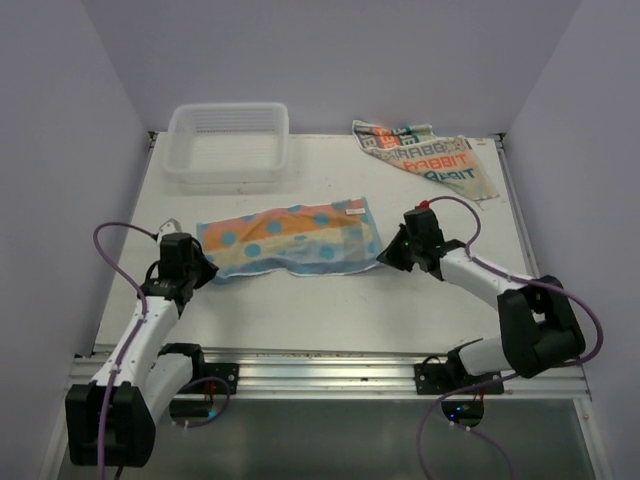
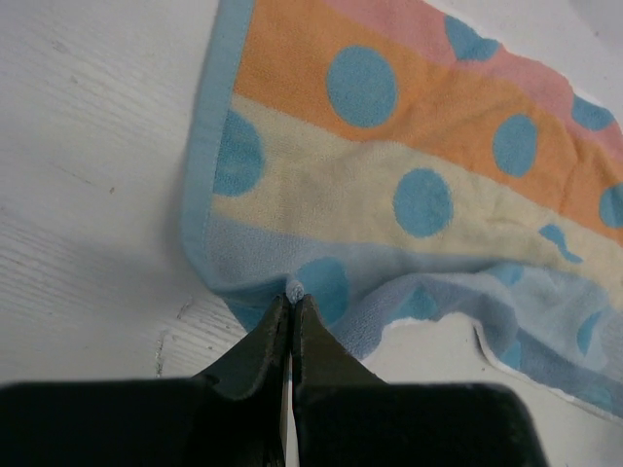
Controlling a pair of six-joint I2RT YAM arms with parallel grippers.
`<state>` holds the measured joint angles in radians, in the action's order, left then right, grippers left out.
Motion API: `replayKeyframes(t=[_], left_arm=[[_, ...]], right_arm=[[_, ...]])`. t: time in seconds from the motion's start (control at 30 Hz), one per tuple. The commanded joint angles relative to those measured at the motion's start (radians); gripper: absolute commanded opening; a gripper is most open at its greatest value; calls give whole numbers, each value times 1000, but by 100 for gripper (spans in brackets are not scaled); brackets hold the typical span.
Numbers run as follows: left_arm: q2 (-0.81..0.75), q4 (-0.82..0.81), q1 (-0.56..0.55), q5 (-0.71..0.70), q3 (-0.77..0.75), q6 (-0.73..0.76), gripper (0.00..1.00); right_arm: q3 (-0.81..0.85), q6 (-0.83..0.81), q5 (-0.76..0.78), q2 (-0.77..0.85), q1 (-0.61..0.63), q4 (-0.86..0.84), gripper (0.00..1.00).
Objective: Roll the towels
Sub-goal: Flatten the towel
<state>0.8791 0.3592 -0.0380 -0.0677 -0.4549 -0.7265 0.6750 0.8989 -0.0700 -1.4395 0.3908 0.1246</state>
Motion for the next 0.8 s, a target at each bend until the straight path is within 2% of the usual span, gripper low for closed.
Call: replayKeyframes(t=[0.0, 0.1, 0.27, 0.43, 0.63, 0.77], left_arm=[[18, -25, 38, -20, -47, -4, 0], [55, -46, 38, 3, -77, -54, 0], [119, -17, 38, 13, -218, -91, 0], [184, 6, 38, 0, -370, -103, 0], [280, 29, 38, -23, -548, -113, 0], [323, 17, 38, -11, -660, -136, 0]], right_arm=[[84, -41, 12, 96, -49, 101, 0], [112, -61, 15, 146, -76, 148, 0], [120, -80, 0, 200, -107, 176, 0], [167, -74, -36, 183, -133, 153, 0], [391, -80, -83, 71, -170, 182, 0], [610, -112, -112, 5, -184, 201, 0]])
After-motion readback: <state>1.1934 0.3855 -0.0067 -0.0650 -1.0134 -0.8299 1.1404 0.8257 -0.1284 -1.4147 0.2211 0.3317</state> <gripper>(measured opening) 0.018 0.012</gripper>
